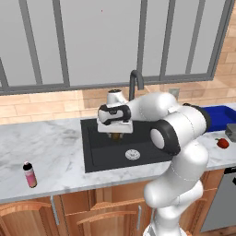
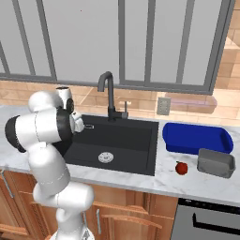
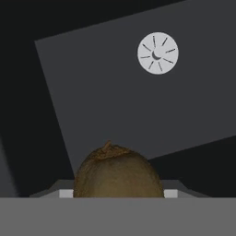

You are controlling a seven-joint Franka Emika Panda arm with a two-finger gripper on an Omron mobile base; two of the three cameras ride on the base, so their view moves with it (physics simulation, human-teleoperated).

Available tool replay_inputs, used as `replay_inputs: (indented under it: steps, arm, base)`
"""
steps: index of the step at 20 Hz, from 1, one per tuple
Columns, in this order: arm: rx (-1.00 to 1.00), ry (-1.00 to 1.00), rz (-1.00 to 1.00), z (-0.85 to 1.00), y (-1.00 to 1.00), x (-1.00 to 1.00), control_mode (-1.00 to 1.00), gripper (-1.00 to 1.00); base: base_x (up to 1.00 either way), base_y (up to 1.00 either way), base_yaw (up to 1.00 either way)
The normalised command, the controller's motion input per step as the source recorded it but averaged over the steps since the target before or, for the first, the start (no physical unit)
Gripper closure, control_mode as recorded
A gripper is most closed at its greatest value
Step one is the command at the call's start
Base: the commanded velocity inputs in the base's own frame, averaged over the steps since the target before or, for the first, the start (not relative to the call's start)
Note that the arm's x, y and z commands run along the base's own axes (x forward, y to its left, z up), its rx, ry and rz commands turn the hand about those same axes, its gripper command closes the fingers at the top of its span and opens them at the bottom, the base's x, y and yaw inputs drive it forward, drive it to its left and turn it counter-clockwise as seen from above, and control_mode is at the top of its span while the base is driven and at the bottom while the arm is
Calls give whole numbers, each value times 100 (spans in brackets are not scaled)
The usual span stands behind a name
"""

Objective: Pick up all produce items and place them in the sink. Turn on the sink faucet to wash them. Then turn the sink off and put them in the tray.

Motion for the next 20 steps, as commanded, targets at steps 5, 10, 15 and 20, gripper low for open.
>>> replay_inputs:
  steps: [5, 10, 15, 20]
  arm:
    - [0, 0, 0, -29, 0, 33, -100, 100]
    - [0, 0, 0, -37, 0, 33, -100, 100]
    - [0, 1, 0, -38, 0, 31, -100, 100]
    - [0, 0, 0, -38, -1, 28, -100, 100]
  base:
    - [0, 0, 0]
    - [0, 0, 0]
    - [0, 0, 0]
    - [0, 0, 0]
